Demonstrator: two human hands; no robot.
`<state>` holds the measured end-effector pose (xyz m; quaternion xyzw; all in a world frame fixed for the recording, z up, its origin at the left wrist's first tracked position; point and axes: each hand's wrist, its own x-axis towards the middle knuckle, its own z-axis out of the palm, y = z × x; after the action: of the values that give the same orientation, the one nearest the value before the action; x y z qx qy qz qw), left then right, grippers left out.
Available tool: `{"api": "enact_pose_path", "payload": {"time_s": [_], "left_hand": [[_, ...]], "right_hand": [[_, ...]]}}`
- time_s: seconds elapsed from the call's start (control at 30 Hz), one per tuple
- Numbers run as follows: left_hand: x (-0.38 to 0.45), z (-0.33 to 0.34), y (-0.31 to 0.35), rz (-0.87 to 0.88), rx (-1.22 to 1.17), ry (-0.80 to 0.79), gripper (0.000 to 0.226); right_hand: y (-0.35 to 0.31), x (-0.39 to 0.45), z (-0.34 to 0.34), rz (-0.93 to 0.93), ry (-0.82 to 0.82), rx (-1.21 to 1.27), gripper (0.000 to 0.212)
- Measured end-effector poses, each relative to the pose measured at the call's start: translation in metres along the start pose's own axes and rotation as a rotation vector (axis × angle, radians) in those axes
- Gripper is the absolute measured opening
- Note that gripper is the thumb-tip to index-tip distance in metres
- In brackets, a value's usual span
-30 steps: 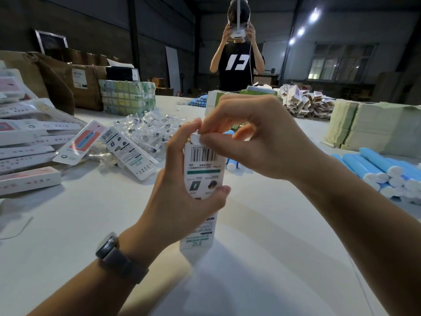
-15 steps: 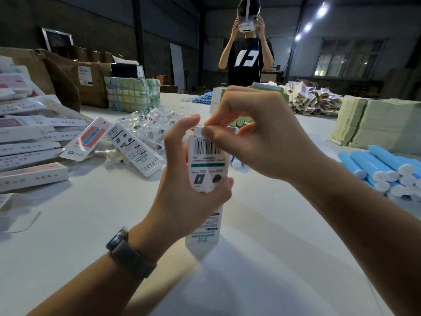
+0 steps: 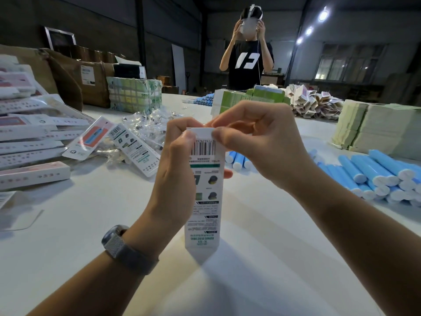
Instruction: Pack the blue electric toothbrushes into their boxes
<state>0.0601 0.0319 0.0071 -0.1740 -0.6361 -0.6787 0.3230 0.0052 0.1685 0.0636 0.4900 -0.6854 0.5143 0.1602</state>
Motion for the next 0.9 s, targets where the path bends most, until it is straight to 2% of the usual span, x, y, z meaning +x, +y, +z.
{"api": "enact_pose_path", "payload": {"time_s": [0.2,0.53,0.7,0.9], "left_hand": [[-0.0017,0.0045,0.0005,0.02,0.064,0.055,0.016],[-0.0017,0.0058,0.0043,0.013,0.045,0.079,0.021],[-0.0013,0.007,0.0059,-0.045,0.007,0.058,0.039],[0.0013,0.0057,0.0088,-0.052,-0.024,0.046,0.028]], "right_hand": [[0.0008,0.0,0.0031,-0.019,0.02,-0.028,0.004],[0.0031,0.0012,0.0009,-0.116,-0.09,0.03,0.013],[0.0044,-0.0014,-0.0009,-0.133,-0.136,0.044,0.016],[0.0061,-0.0045,0.0044,-0.093,-0.15,0.025,0.013]]}}
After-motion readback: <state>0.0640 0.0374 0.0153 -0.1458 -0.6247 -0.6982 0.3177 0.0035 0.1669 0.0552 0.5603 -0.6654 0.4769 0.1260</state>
